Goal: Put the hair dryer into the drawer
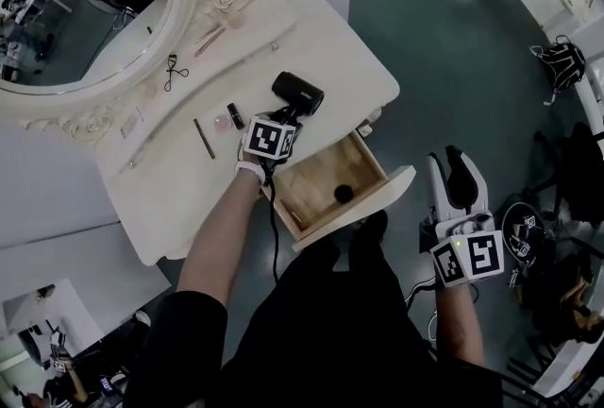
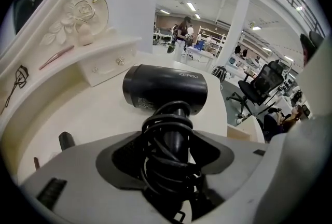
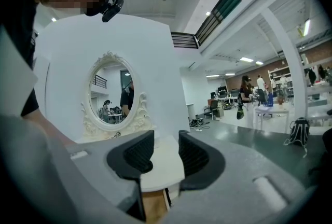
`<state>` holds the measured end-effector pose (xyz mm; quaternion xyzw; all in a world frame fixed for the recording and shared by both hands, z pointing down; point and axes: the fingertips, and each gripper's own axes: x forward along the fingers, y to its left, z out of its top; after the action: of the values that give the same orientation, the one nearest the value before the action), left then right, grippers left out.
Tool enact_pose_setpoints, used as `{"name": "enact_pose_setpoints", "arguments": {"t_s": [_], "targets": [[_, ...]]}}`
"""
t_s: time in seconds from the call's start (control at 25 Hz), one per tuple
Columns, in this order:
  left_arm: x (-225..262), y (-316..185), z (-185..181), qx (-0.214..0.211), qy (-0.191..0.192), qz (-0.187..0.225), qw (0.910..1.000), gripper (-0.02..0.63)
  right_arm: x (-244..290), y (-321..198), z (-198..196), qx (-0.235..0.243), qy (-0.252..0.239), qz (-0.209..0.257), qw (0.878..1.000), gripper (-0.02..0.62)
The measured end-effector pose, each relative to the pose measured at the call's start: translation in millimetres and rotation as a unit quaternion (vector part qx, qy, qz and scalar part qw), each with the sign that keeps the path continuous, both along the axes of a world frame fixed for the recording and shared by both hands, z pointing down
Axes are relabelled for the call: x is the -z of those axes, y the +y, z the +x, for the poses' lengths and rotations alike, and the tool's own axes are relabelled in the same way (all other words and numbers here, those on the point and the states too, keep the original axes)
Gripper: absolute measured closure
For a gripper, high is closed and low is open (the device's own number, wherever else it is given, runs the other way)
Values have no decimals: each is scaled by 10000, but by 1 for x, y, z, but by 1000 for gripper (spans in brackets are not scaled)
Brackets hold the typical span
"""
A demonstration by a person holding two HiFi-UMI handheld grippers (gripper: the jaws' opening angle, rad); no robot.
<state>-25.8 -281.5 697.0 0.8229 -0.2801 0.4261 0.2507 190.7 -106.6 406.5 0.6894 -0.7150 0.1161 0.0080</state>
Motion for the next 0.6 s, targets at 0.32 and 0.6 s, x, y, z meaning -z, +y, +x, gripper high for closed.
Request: {"name": "enact_pose_setpoints", "arguments": {"t_s": [0.32,0.6], "targets": [[6,33,-1,-52,69,-62,9999,339,-3,3,3,186,-87,-3,9998,451],[31,78,4,-358,273,29,9990,341,-2,7,-5,374,-106,21,9992,451]]}}
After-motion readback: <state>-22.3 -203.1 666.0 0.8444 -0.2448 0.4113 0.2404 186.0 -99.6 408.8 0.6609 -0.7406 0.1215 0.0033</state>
